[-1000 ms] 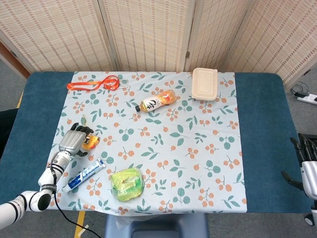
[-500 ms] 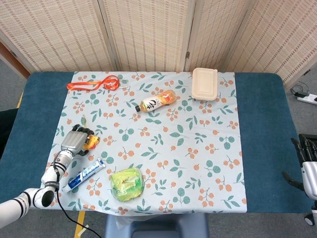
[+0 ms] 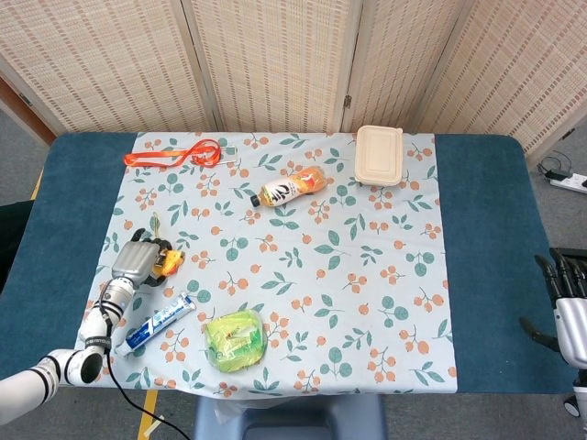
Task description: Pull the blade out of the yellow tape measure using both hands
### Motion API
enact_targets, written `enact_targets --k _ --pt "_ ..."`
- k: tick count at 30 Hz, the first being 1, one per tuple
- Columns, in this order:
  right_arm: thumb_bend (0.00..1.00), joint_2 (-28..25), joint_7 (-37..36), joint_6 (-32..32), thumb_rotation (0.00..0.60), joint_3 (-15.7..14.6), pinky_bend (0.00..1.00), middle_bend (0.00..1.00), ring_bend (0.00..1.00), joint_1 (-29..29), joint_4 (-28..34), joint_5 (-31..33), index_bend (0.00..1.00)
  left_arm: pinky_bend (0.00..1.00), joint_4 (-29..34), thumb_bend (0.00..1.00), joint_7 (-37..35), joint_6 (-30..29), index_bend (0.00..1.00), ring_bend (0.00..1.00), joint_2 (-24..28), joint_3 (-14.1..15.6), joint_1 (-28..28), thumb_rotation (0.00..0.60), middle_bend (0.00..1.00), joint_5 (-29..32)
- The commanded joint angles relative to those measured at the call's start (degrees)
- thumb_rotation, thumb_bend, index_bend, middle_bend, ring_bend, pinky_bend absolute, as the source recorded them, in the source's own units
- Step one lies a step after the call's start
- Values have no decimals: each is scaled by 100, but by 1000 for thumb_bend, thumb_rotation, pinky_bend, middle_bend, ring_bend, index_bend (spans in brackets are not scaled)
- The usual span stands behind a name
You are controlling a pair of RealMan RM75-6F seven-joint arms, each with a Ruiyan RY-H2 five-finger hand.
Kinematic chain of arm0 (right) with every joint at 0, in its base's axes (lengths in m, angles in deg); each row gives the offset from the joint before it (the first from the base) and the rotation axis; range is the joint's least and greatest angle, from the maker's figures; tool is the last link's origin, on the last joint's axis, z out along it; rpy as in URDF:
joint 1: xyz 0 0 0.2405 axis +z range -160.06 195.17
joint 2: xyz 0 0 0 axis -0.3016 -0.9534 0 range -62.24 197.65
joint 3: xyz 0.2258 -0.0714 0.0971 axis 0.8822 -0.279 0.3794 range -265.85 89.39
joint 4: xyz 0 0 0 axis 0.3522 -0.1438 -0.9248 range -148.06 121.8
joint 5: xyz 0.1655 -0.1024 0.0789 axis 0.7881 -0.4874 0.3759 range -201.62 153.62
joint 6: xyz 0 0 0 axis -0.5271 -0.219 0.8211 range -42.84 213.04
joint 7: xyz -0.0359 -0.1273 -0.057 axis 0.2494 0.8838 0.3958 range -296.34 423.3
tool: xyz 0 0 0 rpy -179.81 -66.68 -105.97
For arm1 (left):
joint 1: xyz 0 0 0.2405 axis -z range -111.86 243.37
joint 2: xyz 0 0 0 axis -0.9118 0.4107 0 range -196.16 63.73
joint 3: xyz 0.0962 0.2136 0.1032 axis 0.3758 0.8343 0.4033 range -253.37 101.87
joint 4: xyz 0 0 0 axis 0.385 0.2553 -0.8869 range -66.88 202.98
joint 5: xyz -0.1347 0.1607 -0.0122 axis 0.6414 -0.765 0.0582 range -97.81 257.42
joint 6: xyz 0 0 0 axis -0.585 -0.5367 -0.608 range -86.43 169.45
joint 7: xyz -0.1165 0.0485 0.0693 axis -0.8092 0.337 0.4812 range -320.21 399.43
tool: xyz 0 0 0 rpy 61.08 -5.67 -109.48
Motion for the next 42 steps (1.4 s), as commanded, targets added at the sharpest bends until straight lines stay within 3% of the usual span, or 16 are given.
enact_targets --k 1,5,9,17,22,28,42 --pt "247 -16 -24 0 600 -2 0 18 52 10 27 -37 0 43 -7 342 -341 -142 475 381 -71 -53 -50 600 459 -172" --pt "247 -44 -83 5 600 22 0 43 68 112 103 -268 0 79 141 343 -588 -466 528 437 -71 -93 -83 600 509 -488" --pt "247 -68 -209 -189 600 44 0 68 80 358 317 -562 21 83 669 343 -707 -773 534 441 67 -171 -85 600 517 -741" --pt "247 -93 -435 -1129 600 194 0 76 54 1106 1033 -682 203 83 1948 343 -298 -1092 553 451 311 -326 22 600 534 -864" --pt "247 170 -784 -1725 600 358 0 85 41 1666 1334 -660 341 84 2601 343 -58 -1185 562 460 258 -494 159 600 545 -749" --pt "247 611 -685 -2330 600 646 0 92 42 2242 1486 -89 414 84 3080 343 532 -1304 567 461 59 -622 384 600 551 -561" --pt "246 1302 221 -2865 600 1018 0 71 22 3057 1516 1260 422 84 3443 344 1414 -1560 571 461 -416 -782 798 600 555 -167"
